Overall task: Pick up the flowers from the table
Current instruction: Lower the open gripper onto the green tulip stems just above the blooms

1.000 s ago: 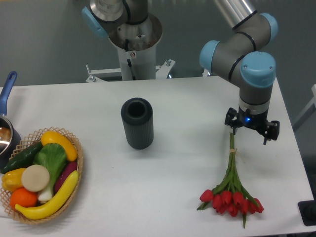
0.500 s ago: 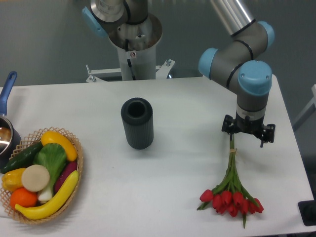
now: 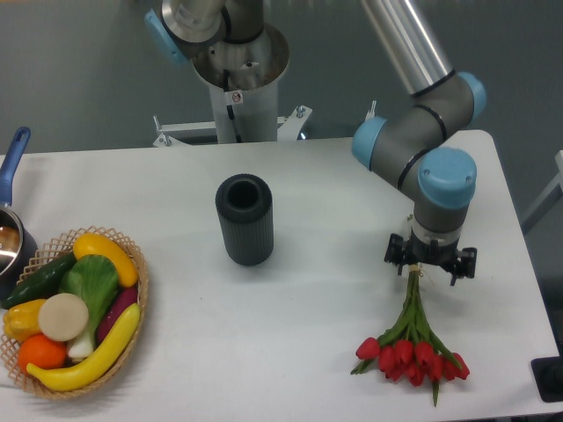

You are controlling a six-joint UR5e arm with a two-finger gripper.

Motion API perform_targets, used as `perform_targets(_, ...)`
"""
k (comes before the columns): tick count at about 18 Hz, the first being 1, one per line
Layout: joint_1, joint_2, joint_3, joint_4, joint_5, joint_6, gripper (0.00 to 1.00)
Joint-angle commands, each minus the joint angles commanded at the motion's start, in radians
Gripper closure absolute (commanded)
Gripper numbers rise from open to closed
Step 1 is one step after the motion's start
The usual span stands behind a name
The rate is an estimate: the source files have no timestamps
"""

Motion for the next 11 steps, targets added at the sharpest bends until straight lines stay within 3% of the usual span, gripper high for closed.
perform_targets(5, -0.008, -0.044, 0.031, 0.000, -0.031, -0.008, 0.00)
perform_targets(6, -0.012, -0.055, 0.041, 0.000, -0.031, -0.008, 0.09)
perform_targets(9, -0.015, -0.068, 0.051, -0.002, -0.039, -0.008, 0.73)
perform_targets(10, -0.015, -0.066, 0.049, -0.002, -0.046, -0.008, 0.90)
perform_targets(11, -0.015, -0.066, 0.048, -0.002, -0.051, -0.008, 1.00)
